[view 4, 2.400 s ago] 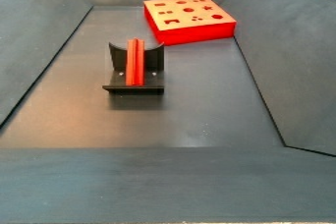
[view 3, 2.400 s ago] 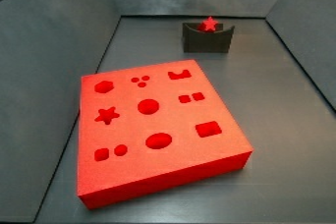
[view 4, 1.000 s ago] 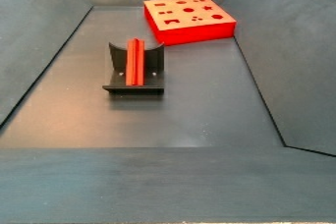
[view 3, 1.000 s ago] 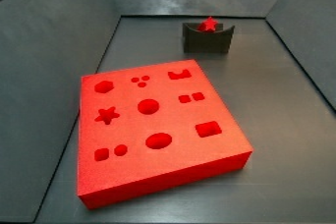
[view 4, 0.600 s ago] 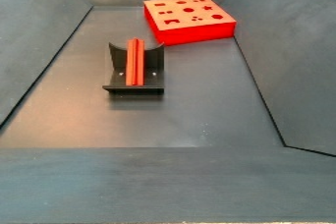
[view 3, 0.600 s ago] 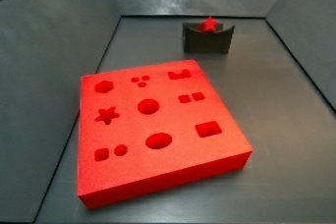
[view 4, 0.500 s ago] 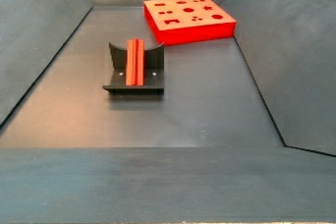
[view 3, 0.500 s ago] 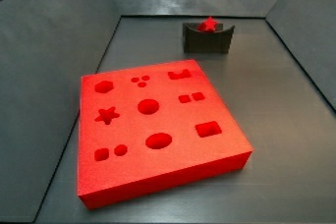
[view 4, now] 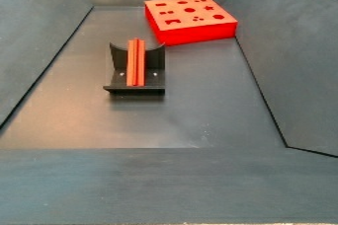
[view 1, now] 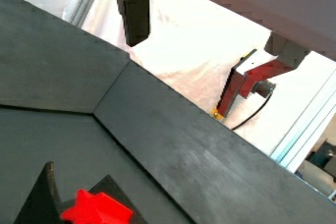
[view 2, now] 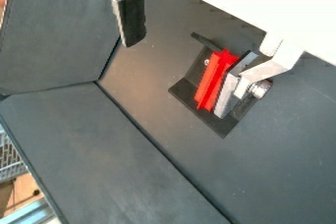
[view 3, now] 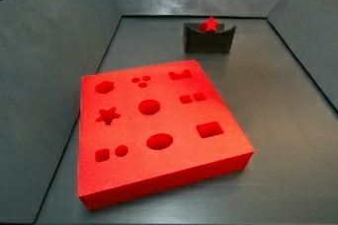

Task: Pick up the star object. Move up. Place the star object on the fixture. Regrasp the star object. Move to above the board. Insert the star object.
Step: Regrasp the star object.

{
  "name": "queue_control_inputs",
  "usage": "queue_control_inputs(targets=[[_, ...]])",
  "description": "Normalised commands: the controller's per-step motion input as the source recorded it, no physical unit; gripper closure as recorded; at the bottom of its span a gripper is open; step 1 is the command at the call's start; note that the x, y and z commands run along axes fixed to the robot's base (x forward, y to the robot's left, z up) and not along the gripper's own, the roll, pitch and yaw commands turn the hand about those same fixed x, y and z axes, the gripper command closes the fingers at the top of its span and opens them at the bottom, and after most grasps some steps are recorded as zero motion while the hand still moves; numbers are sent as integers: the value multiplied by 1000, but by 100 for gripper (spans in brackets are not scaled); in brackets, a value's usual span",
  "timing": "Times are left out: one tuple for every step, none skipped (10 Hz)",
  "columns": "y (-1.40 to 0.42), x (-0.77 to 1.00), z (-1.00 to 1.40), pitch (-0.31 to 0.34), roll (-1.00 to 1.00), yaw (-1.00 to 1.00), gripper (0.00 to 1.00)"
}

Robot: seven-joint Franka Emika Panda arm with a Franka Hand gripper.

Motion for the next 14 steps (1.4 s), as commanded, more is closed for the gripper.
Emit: queue_control_inputs(targets=[[77,34,-1000,107,135,99,0],[73,34,-1000,60,107,108,0],[70,43,-1000,33,97,119,0],[64,55,-1000,-8,72,122,0],[61,65,-1000,-40,57,113,0],[57,71,-1000,-63,58,97,0],[53,77,-1000,-71,63,84,0],[45,92,-1000,-82,73,54,0],[40,101,-1000,-75,74,36,0],[34,111,-1000,-68,76,13,0],[30,116,-990,-68,74,4,0],[23,93,-795,-59,67,-4,0],[12,79,-593,-49,65,-10,0],[12,74,-451,-36,64,-13,0]])
